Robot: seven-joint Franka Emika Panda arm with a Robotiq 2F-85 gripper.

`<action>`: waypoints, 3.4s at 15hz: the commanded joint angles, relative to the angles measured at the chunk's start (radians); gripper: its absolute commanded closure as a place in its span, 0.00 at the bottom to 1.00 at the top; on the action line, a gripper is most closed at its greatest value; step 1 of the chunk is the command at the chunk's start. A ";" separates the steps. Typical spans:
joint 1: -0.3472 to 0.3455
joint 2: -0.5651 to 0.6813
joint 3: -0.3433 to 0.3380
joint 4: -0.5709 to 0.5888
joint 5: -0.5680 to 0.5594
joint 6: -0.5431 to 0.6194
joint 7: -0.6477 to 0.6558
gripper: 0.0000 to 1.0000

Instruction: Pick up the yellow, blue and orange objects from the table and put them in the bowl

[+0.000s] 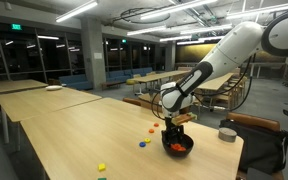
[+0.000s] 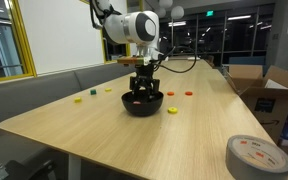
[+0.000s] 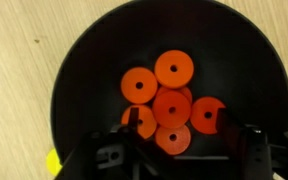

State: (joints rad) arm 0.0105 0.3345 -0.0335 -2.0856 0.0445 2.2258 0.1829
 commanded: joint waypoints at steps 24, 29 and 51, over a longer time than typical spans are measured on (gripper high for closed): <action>0.067 0.001 0.070 0.122 -0.015 -0.054 -0.022 0.00; 0.052 -0.147 0.024 0.026 -0.047 -0.025 0.063 0.00; -0.124 -0.066 -0.127 -0.146 0.012 0.351 0.254 0.00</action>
State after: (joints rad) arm -0.1183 0.2115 -0.1662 -2.2823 0.0042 2.5284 0.4487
